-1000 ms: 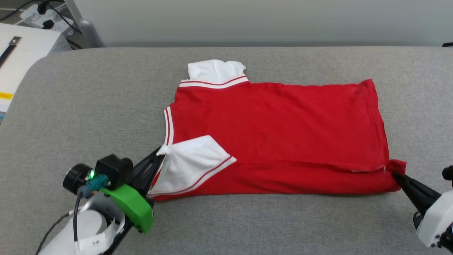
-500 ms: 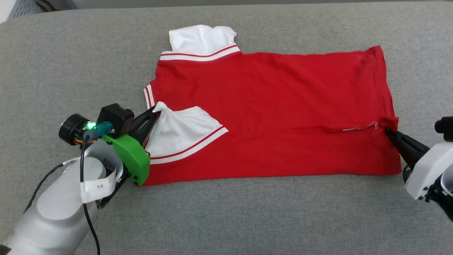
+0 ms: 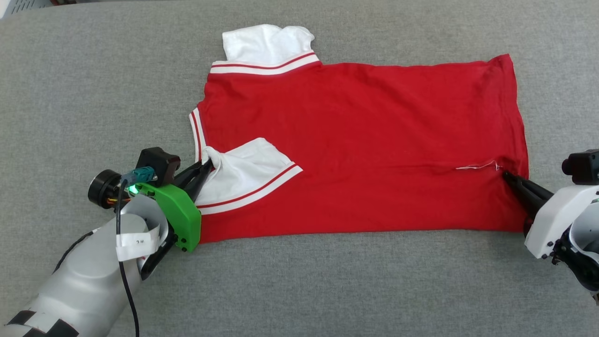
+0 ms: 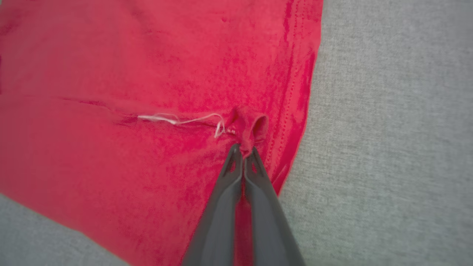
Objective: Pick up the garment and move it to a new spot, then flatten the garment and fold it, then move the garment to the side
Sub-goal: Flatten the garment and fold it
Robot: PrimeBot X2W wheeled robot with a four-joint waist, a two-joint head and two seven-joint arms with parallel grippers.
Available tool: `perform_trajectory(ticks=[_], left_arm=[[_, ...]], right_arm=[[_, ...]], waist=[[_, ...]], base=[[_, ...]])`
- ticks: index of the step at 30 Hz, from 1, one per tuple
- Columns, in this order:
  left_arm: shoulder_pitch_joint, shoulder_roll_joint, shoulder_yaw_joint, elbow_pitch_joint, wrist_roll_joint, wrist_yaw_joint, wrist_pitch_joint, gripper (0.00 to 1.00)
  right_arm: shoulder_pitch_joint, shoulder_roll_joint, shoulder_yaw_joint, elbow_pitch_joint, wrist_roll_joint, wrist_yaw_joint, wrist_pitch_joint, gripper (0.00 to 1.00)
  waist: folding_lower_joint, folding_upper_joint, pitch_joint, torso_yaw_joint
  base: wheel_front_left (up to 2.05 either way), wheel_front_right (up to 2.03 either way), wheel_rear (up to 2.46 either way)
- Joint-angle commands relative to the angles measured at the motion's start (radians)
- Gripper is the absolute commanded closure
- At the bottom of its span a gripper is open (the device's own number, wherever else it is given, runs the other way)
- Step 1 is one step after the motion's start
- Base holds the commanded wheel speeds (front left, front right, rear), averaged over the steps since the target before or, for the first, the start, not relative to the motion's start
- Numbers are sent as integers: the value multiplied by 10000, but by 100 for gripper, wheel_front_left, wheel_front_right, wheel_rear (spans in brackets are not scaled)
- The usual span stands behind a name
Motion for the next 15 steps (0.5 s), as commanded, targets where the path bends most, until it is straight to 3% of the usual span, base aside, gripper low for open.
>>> perform_trajectory(ticks=[1, 11, 15], left_arm=[[-96, -1, -36, 152, -152, -30, -18, 0], [-625, 810, 142, -537, -908, -30, 15, 0], [-1165, 1201, -267, -1066, -1422, -30, 1009, 0]], right_arm=[[-70, 4, 29, 14, 116, -7, -176, 0], [553, -449, -595, -730, 153, -7, -1217, 0], [874, -494, -902, -1153, 70, -7, -1264, 0]], waist=[[-1, 0, -203, 57], [-1, 0, -1062, 386], [-1, 0, -1251, 544]], base=[[0, 0, 0], [0, 0, 0], [0, 0, 0]])
